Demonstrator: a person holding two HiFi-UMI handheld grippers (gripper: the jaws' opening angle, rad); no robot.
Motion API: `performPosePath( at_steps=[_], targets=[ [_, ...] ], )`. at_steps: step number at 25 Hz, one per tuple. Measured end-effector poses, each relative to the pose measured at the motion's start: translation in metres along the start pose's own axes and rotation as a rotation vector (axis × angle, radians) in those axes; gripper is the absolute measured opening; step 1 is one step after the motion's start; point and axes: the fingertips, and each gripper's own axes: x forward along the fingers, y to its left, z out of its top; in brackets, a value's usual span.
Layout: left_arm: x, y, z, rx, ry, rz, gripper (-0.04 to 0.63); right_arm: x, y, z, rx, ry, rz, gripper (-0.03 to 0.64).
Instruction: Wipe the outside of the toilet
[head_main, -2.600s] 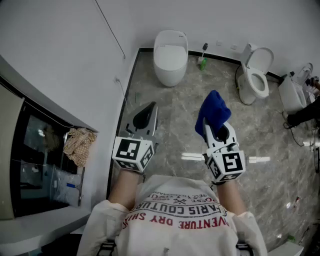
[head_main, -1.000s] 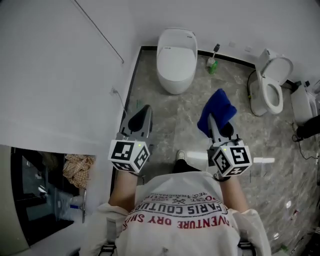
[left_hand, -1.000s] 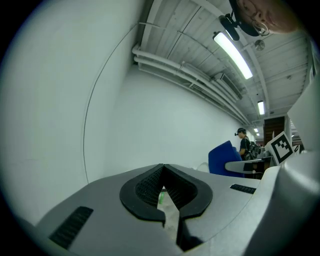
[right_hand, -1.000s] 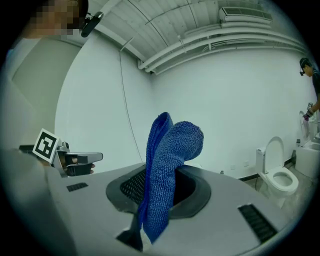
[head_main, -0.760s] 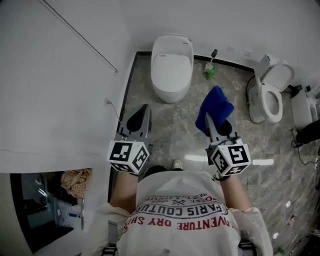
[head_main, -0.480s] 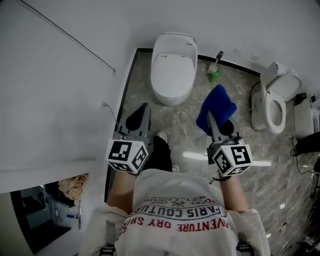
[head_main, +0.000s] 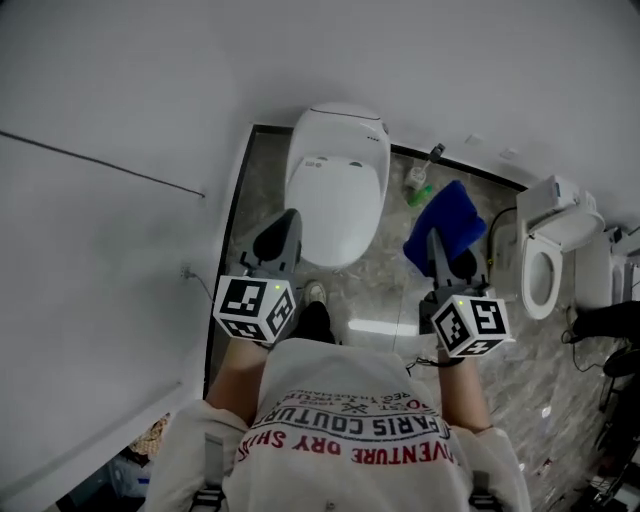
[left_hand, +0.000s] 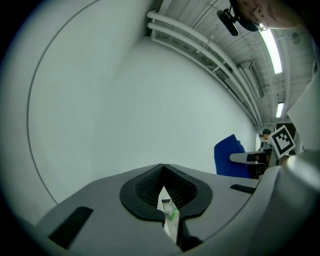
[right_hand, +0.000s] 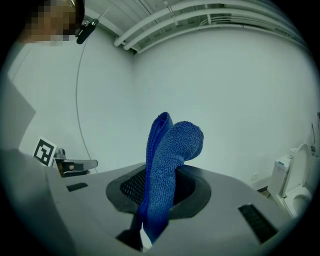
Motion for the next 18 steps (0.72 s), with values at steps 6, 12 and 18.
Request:
performPosePath(
  at_steps=[6,12,18],
  targets=[
    [0.130,0.069,0.047,0.020,-0.011,-0.015,0.008,0.157,-0.049,0.030,0.013,0.021,-0.034,0.077],
    [0.225,0.123,0.036,-0.005,0.025,0.053,0.006,0.274,-0.097,0.009,0.003,0.117,-0.011,0.077],
    [0.311,0.173,0.005,-0.099,0.036,0.181,0.006,0.394,-0.153,-0.026,0.005,0.235,0.069,0.077]
  ],
)
